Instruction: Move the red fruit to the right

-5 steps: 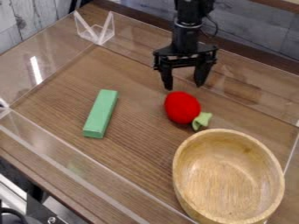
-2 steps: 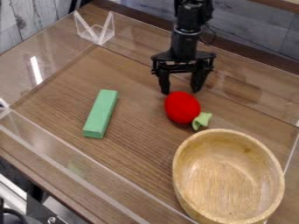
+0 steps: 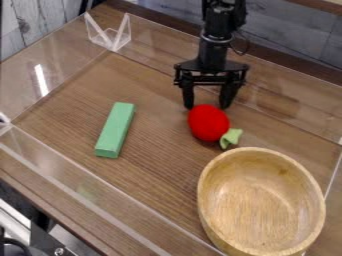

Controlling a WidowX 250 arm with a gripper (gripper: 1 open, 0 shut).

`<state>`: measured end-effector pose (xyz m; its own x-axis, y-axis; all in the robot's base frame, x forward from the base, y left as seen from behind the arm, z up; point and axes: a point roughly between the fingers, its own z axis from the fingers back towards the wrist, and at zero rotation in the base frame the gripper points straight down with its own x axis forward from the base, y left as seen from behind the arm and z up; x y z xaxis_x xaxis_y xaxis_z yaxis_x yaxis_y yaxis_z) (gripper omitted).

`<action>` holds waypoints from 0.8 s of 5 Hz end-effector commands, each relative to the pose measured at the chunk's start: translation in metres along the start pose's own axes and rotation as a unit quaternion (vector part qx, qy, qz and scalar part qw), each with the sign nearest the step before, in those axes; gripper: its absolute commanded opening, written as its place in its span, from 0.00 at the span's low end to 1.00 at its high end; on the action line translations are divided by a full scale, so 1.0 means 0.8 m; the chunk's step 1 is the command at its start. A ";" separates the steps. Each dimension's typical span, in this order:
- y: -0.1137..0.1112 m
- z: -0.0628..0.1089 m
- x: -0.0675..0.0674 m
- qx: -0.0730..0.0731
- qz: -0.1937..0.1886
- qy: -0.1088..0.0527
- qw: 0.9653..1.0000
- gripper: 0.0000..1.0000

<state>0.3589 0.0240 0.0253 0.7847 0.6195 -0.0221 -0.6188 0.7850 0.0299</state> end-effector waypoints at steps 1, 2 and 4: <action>-0.003 0.021 0.017 -0.011 0.017 -0.026 0.999 0.00; -0.009 0.015 0.024 -0.008 0.034 -0.025 0.999 0.00; 0.008 0.011 0.028 -0.005 0.080 -0.022 0.997 0.00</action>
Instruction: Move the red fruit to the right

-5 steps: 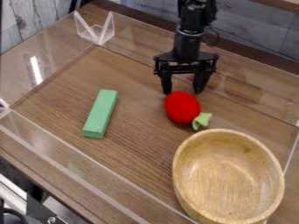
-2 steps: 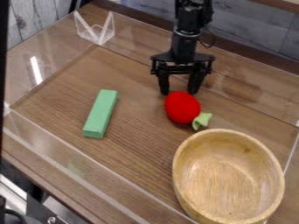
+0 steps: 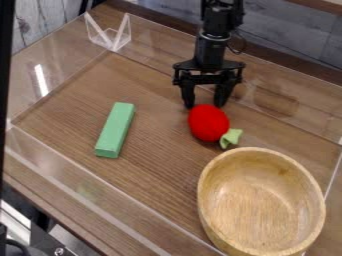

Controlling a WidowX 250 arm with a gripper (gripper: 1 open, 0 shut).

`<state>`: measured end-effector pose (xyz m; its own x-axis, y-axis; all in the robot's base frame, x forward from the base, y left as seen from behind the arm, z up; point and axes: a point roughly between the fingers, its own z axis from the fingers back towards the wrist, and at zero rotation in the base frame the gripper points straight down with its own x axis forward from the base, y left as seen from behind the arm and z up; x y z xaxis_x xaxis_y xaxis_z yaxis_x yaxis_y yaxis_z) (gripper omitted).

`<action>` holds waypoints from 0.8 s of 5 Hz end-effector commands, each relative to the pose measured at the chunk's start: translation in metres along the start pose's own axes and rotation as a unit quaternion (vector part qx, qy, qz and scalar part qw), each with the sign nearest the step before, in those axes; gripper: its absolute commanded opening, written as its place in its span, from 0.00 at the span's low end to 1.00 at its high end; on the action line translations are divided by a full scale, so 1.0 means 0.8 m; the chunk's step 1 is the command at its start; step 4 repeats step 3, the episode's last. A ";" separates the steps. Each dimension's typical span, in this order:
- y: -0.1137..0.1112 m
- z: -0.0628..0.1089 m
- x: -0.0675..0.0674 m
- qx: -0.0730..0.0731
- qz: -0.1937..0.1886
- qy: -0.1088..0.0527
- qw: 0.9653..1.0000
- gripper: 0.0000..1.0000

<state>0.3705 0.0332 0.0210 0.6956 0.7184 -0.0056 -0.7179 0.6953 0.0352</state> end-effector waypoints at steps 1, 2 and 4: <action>0.013 0.014 0.013 -0.006 0.036 -0.015 0.999 0.00; 0.009 0.016 0.006 -0.005 0.057 -0.014 0.998 0.00; 0.001 0.017 0.002 -0.004 0.079 -0.013 0.997 0.00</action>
